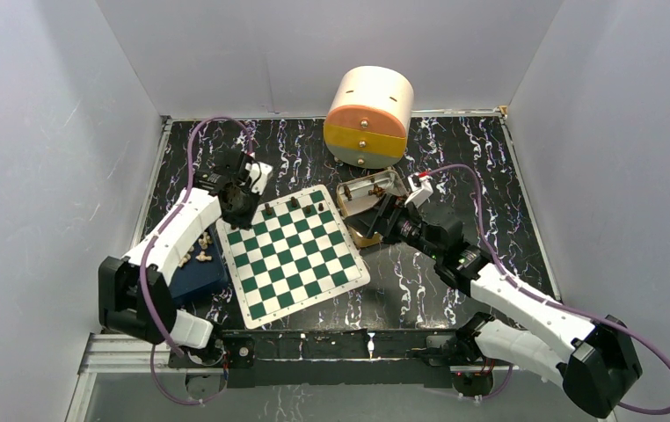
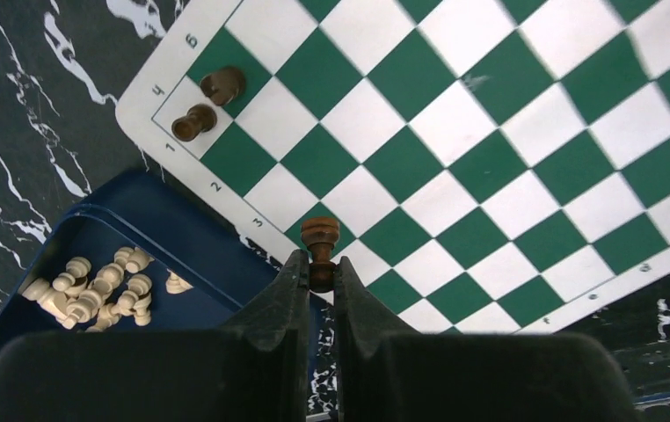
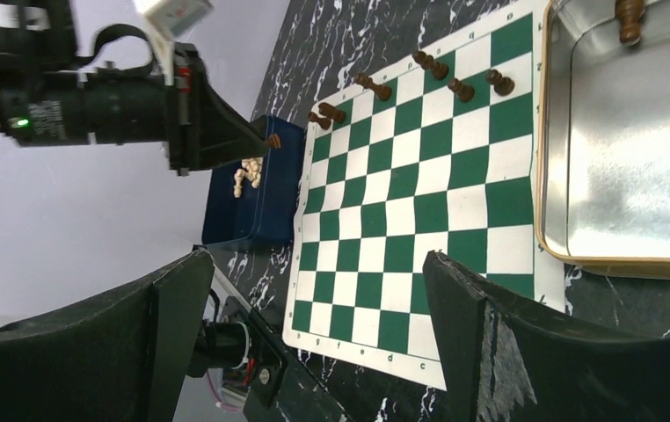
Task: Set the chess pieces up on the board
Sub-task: Place the chess piece on the chessboard.
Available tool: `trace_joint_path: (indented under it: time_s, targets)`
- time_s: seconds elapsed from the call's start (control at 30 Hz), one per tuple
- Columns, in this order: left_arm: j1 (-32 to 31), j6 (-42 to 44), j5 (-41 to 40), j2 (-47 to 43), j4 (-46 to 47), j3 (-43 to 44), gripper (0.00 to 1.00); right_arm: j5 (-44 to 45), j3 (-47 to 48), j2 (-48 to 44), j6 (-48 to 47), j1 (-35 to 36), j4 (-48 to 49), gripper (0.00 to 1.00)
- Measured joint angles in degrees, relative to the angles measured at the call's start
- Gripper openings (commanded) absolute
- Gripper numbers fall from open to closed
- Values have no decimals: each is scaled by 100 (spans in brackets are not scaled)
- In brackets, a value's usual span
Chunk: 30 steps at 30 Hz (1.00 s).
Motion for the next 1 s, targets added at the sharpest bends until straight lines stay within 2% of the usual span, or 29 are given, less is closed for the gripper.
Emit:
trace_joint_path:
  time_s: [0.5, 1.0]
  targets:
    - [761, 151, -116, 1147, 358, -479, 0, 151, 0, -304, -297, 0, -299, 99]
    - [953, 151, -264, 1292, 664, -588, 0, 151, 0, -310, -297, 0, -299, 99]
